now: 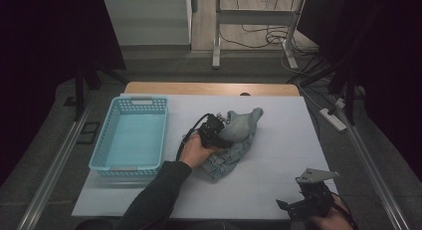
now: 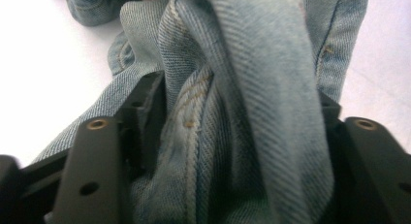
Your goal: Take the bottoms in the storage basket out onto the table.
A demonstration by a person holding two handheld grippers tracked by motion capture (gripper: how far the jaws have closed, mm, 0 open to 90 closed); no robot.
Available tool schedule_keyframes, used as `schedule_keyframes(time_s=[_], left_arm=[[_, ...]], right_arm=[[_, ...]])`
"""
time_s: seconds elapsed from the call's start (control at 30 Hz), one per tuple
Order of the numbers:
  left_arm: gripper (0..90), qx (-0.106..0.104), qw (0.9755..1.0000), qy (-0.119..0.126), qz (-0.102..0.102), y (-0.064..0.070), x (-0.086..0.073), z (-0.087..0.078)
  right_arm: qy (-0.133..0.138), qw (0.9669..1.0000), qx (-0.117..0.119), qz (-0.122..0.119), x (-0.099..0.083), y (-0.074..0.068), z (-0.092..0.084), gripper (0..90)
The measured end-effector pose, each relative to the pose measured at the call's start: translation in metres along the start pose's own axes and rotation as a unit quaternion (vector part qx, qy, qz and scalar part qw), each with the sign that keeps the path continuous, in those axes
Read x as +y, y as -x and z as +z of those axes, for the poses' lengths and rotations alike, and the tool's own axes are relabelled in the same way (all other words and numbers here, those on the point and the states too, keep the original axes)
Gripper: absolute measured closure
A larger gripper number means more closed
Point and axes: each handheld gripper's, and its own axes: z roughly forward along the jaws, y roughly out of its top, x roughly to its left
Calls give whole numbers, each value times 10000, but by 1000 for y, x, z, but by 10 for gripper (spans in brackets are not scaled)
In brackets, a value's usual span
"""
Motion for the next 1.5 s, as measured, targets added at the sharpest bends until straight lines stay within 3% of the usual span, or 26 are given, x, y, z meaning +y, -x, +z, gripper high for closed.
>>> schedule_keyframes(time_s=[0.23, 0.4, 0.7, 1.2, 1.3, 1.5], left_arm=[[273, -51, 10000, 46, -45, -3, -2, 1], [234, -209, 9997, 118, -78, -4, -2, -1], [199, -263, 9995, 166, -36, 1, 1, -6], [46, -691, 9965, 476, 17, -1, -1, -20], [40, -671, 9966, 472, 118, 1, -1, -24], [44, -915, 9946, 480, 139, 0, -1, -30]], right_arm=[[-18, 10000, 10, -26, 0, 0, 1, 4], [-35, 10000, 15, -44, 0, -1, 1, 4], [-42, 10000, 15, -46, 1, -1, 2, 4], [-55, 10000, 12, -55, 1, -1, 2, 4], [-53, 10000, 13, -62, 1, -1, 2, 4], [-64, 10000, 17, -66, 1, -1, 3, 4]])
